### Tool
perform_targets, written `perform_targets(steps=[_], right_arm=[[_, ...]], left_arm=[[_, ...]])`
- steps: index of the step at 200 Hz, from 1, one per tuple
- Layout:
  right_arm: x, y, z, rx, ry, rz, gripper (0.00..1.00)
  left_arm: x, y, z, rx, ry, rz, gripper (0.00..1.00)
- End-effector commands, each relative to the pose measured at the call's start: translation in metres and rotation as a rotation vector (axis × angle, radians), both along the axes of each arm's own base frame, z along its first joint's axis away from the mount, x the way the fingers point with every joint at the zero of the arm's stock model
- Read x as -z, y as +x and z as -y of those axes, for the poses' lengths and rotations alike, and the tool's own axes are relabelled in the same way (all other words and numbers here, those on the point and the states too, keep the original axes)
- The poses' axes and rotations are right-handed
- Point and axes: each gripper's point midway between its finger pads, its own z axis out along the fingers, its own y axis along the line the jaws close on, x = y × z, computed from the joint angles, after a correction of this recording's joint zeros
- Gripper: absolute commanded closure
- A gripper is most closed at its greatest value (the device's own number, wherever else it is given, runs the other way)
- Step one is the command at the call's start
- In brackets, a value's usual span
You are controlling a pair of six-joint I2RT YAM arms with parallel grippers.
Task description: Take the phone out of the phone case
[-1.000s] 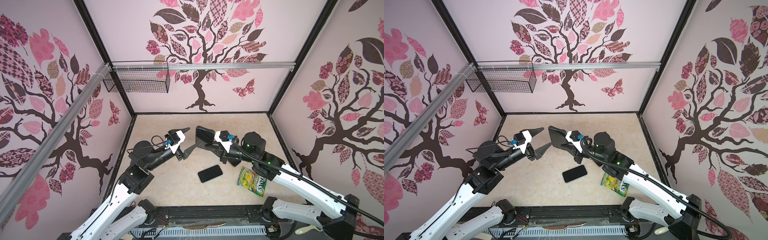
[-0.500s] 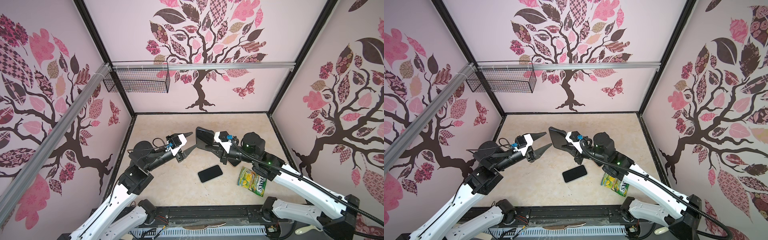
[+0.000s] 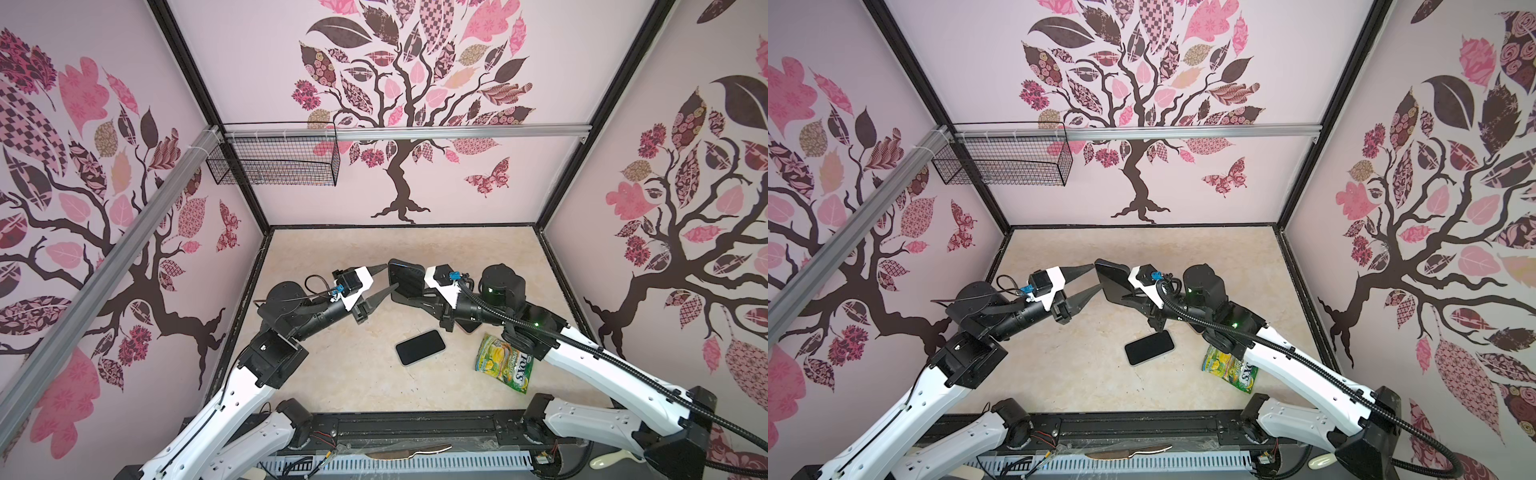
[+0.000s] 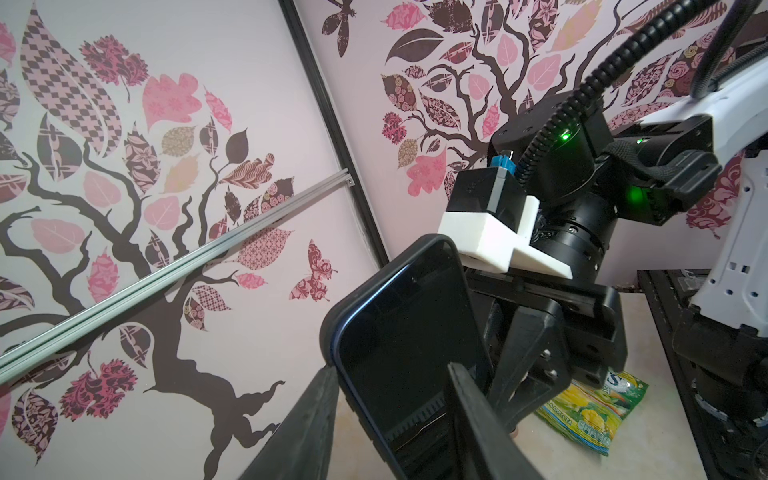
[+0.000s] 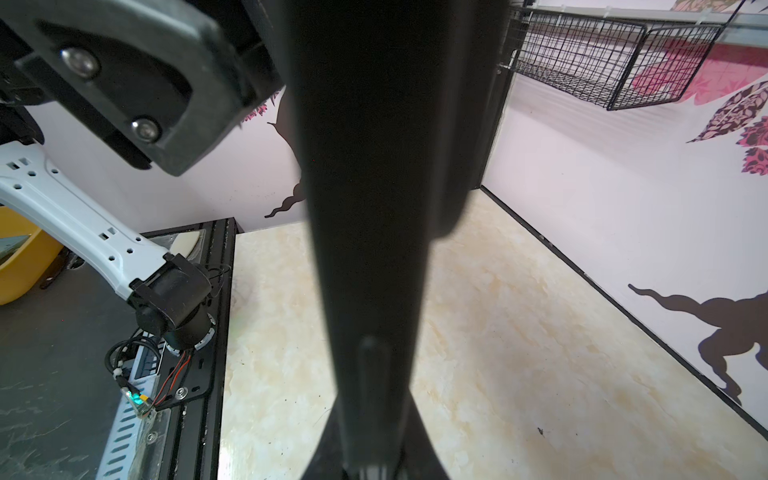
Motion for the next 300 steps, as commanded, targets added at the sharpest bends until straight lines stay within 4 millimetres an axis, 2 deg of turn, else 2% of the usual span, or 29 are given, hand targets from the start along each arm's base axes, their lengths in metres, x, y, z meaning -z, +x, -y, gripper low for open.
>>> perform_targets(steps=[1,85,177,203,219,237,272,300], right_arm=[[-0.037,-0.006,-0.004,-0.044,0.072,0.07,1.0],[-0.039,-0.021,-0.009,-0.136,0.078,0.069,1.0],[-0.043,-0.028,-0.012,-0.189,0.076,0.083,1.0],[-0.045,-0.018,-0.008,-0.118,0.082,0.087,1.0],[-0.045,-0.009,-0.003,-0.052,0.091,0.098,1.0],[-0.045,-0.001,0.001,0.006,0.091,0.1,1.0],[-0.042,0.009,0.002,0.058,0.081,0.085,1.0],[-0.04,0.009,0.0,0.046,0.077,0.07,1.0]], left_arm=[[-0.007,-0.002,0.0,0.014,-0.016,0.011,0.56],[-0.002,-0.002,0.005,0.04,-0.015,-0.008,0.57],[0.013,-0.009,0.022,0.158,0.025,-0.063,0.59],[0.013,-0.003,0.018,0.11,0.018,-0.066,0.59],[0.01,0.008,0.008,0.018,-0.008,-0.054,0.48],[0.004,0.01,-0.001,-0.035,-0.023,-0.033,0.42],[-0.004,0.008,-0.005,-0.049,-0.028,-0.004,0.41],[-0.004,0.001,-0.001,-0.005,-0.021,0.003,0.46]])
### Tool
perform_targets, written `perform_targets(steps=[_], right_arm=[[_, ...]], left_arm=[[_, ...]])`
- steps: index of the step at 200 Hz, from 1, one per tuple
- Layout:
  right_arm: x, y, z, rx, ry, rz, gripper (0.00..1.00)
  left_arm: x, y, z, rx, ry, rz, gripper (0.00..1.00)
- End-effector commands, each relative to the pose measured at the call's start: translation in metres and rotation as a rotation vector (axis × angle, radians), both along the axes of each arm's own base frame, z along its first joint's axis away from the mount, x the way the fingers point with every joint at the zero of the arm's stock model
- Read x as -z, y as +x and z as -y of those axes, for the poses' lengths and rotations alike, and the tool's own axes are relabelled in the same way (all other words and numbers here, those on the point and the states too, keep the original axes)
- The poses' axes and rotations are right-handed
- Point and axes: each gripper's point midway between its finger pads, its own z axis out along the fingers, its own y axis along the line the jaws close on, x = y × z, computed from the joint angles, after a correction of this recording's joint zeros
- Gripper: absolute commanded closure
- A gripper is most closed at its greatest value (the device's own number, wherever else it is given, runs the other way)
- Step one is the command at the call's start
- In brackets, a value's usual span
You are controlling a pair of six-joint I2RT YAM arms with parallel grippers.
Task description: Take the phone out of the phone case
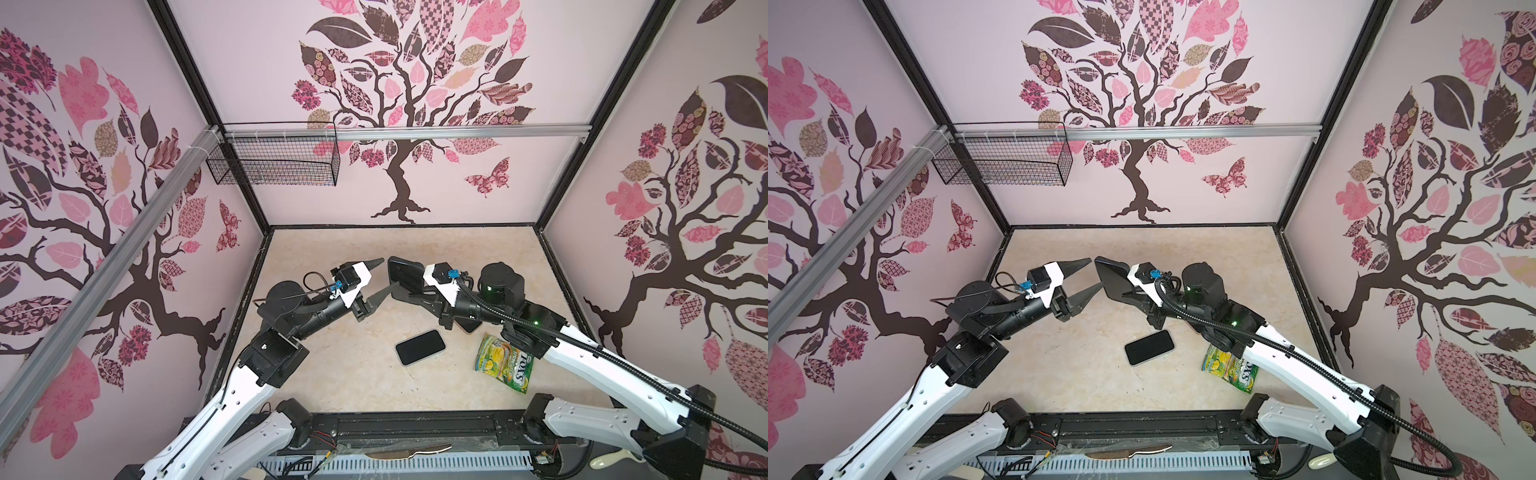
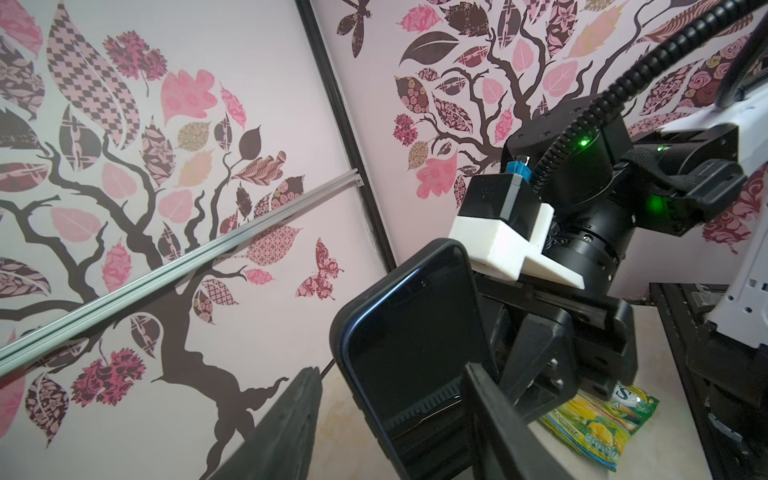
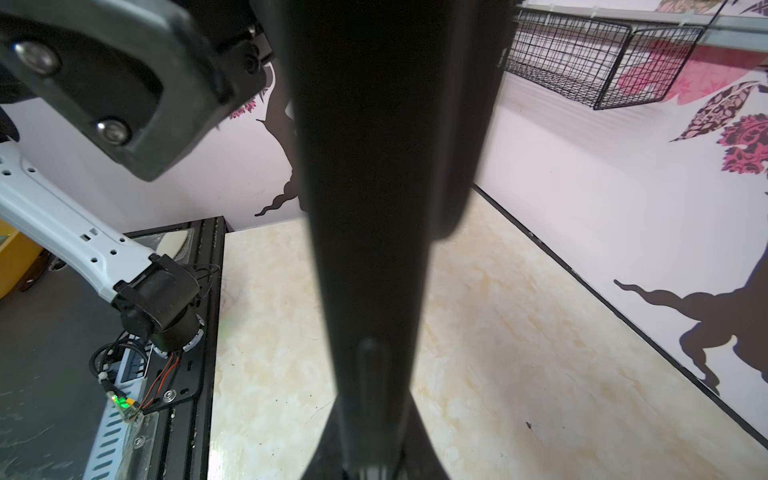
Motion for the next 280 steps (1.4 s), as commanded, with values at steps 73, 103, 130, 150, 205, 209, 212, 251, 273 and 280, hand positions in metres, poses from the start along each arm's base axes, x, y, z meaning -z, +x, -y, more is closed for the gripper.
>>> perform_targets(steps=[73,103,130,150,205,209,212,251,273,280], right_arm=[[-0.038,-0.01,-0.004,-0.055,0.091,0.055,1.0],[-0.04,-0.014,-0.005,-0.081,0.102,0.063,1.0],[-0.041,-0.022,-0.006,-0.127,0.107,0.073,1.0],[-0.042,-0.028,-0.007,-0.159,0.111,0.077,1.0],[-0.041,-0.038,-0.01,-0.224,0.105,0.079,1.0],[-0.041,-0.038,-0.011,-0.228,0.105,0.079,1.0],[-0.042,-0.039,-0.01,-0.229,0.106,0.081,1.0],[-0.041,-0.031,-0.008,-0.182,0.105,0.076,1.0],[-0.041,-0.016,-0.001,-0.072,0.118,0.088,1.0],[-0.042,-0.013,0.001,-0.047,0.128,0.096,1.0]], left_arm=[[0.004,-0.004,0.006,0.042,0.004,-0.001,0.52],[0.006,-0.002,0.007,0.041,0.006,-0.009,0.52],[0.008,-0.001,0.009,0.047,0.008,-0.016,0.52],[0.01,-0.001,0.011,0.06,0.012,-0.023,0.52],[0.021,-0.003,0.02,0.116,0.03,-0.068,0.52],[0.022,-0.003,0.021,0.119,0.031,-0.07,0.53],[0.022,-0.003,0.021,0.122,0.031,-0.071,0.53],[0.027,-0.001,0.023,0.127,0.034,-0.087,0.54],[0.02,0.006,0.012,0.041,-0.003,-0.061,0.47],[0.017,0.008,0.009,0.02,-0.01,-0.052,0.43]])
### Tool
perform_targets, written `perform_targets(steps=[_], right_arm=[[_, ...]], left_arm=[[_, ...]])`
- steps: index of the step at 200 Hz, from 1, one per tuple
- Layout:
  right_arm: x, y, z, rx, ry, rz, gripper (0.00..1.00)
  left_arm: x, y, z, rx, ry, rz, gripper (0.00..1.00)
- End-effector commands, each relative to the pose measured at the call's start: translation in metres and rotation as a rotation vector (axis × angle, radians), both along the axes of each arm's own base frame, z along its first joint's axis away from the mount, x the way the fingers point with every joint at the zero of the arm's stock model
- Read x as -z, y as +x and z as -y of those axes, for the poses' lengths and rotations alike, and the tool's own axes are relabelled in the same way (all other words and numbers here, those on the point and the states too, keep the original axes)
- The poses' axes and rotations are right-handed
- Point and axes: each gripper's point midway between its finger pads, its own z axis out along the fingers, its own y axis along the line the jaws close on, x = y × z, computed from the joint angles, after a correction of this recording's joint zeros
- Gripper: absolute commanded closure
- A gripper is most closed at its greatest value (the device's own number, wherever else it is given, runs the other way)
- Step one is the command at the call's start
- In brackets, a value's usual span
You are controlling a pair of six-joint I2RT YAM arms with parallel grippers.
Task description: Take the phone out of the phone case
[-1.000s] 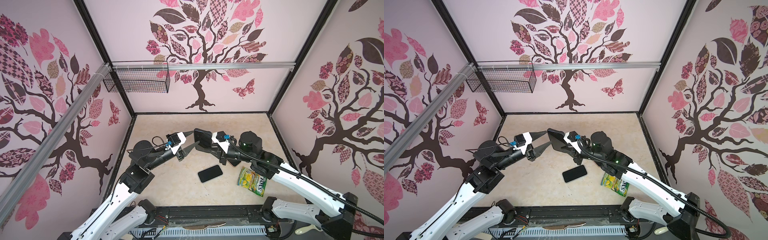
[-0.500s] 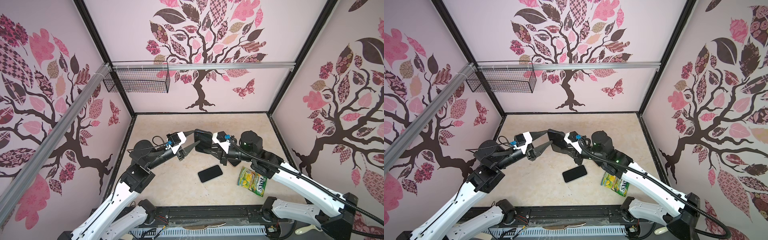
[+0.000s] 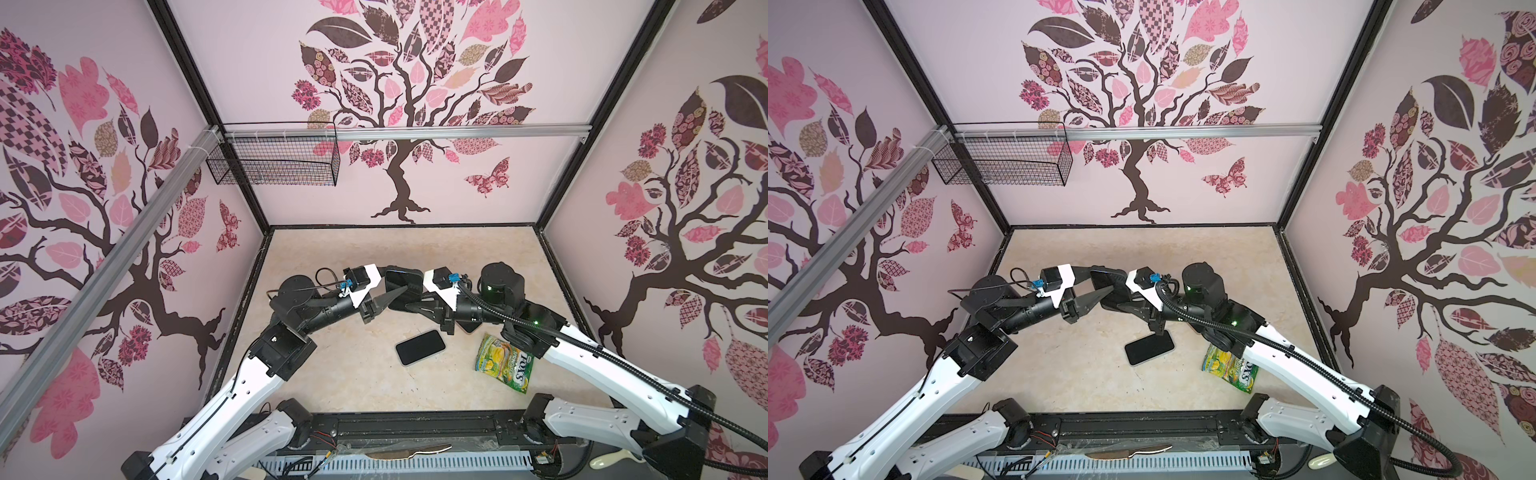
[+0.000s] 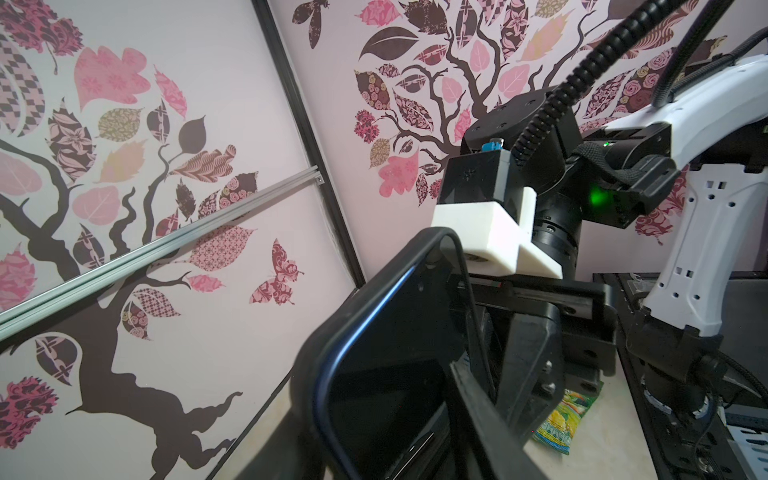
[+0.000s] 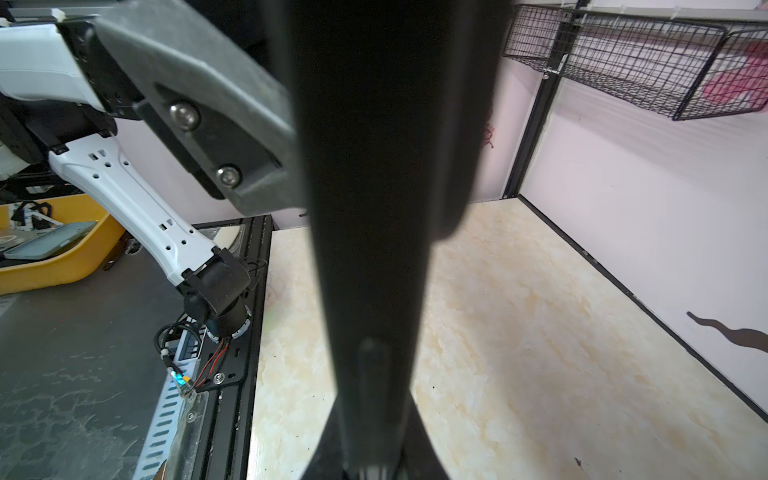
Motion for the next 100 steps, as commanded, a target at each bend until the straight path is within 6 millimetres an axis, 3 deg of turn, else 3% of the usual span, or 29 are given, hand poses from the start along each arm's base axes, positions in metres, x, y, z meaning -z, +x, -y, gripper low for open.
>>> perform_targets(steps=[1,51,75,100], right_arm=[[-0.039,0.008,0.008,0.081,0.114,0.101,1.0],[-0.051,0.028,0.03,0.259,0.145,0.185,1.0],[-0.057,0.03,0.039,0.304,0.166,0.271,1.0],[-0.053,0.025,0.037,0.274,0.142,0.367,1.0]], left_arm=[[0.003,0.009,-0.01,-0.083,-0.021,-0.003,0.43],[-0.019,0.019,-0.033,-0.241,0.009,0.053,0.14],[-0.021,0.022,-0.032,-0.255,0.108,0.083,0.12],[-0.018,0.011,-0.02,-0.158,0.182,0.167,0.14]])
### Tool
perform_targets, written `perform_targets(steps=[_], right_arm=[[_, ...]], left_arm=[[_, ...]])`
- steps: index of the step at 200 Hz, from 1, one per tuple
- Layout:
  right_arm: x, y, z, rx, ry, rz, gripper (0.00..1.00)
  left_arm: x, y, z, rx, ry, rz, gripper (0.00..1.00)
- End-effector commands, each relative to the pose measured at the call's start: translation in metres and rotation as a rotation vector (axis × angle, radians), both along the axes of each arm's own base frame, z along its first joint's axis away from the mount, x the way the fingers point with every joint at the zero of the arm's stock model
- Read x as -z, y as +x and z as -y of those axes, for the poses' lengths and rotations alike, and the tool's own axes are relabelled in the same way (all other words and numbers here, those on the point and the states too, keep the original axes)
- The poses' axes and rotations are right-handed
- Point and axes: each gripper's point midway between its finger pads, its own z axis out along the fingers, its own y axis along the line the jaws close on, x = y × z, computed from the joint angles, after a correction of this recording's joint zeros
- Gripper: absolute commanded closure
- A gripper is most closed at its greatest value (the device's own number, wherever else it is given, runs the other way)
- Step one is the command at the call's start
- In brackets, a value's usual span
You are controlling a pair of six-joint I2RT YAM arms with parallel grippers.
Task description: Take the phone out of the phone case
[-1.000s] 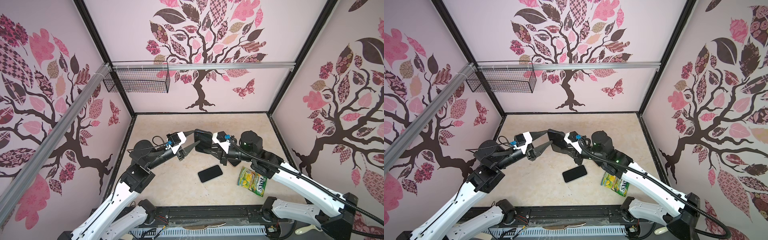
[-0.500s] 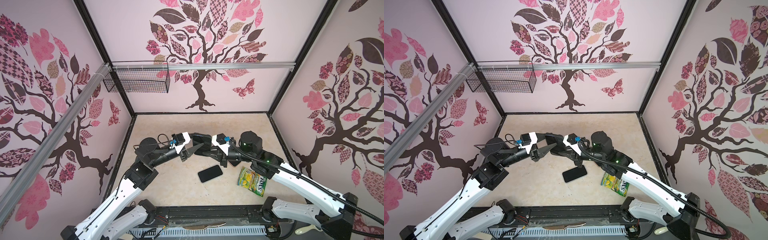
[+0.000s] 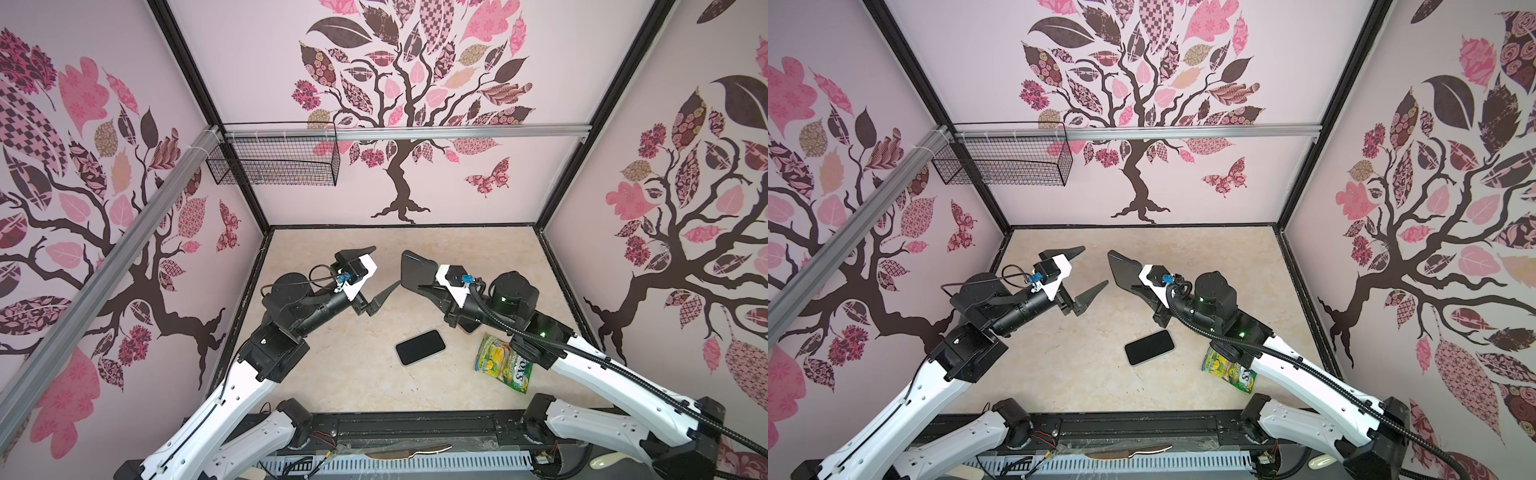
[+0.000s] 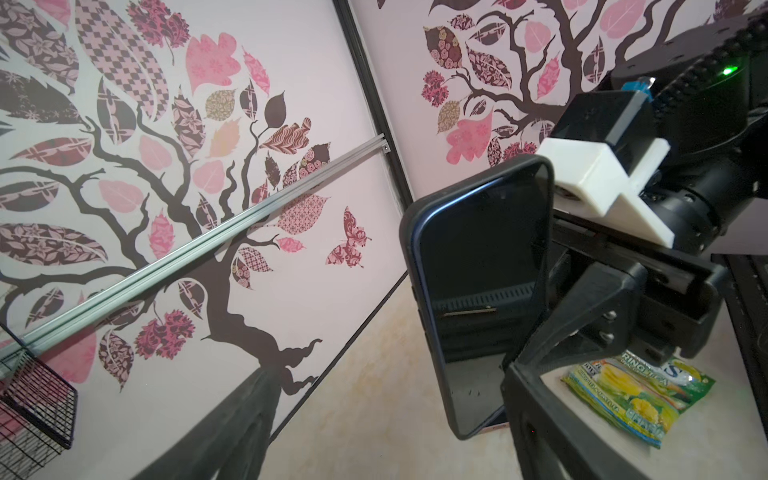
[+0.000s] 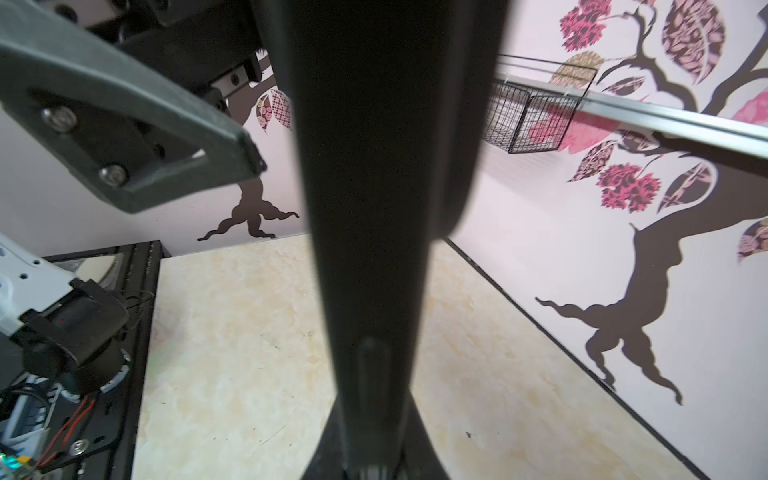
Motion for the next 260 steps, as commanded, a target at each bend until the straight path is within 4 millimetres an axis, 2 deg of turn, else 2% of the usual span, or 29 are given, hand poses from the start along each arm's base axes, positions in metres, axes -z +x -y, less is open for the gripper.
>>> perform_targets(steps=[1,50,86,109,117,189,260], right_arm=[[-0.041,-0.005,0.007,0.017,0.068,0.195,1.0],[-0.032,0.003,0.009,0.06,0.007,0.303,1.0],[-0.028,0.002,0.006,0.042,0.021,0.318,1.0],[-0.032,-0.001,0.006,0.031,0.052,0.32,1.0],[-0.033,-0.003,0.005,0.02,0.057,0.321,1.0],[-0.04,-0.012,0.004,-0.024,0.092,0.329,1.0],[-0.037,-0.016,-0.002,-0.063,0.091,0.316,1.0]], left_arm=[[-0.004,-0.012,0.004,0.063,0.1,0.093,0.14],[-0.006,-0.033,0.01,0.151,0.052,0.282,0.27],[-0.005,-0.045,0.013,0.213,0.028,0.316,0.37],[-0.002,-0.052,0.016,0.253,0.014,0.319,0.43],[-0.008,-0.056,0.015,0.265,-0.003,0.352,0.44],[-0.006,-0.058,0.02,0.302,-0.007,0.346,0.5],[-0.004,-0.056,0.024,0.318,-0.001,0.335,0.52]])
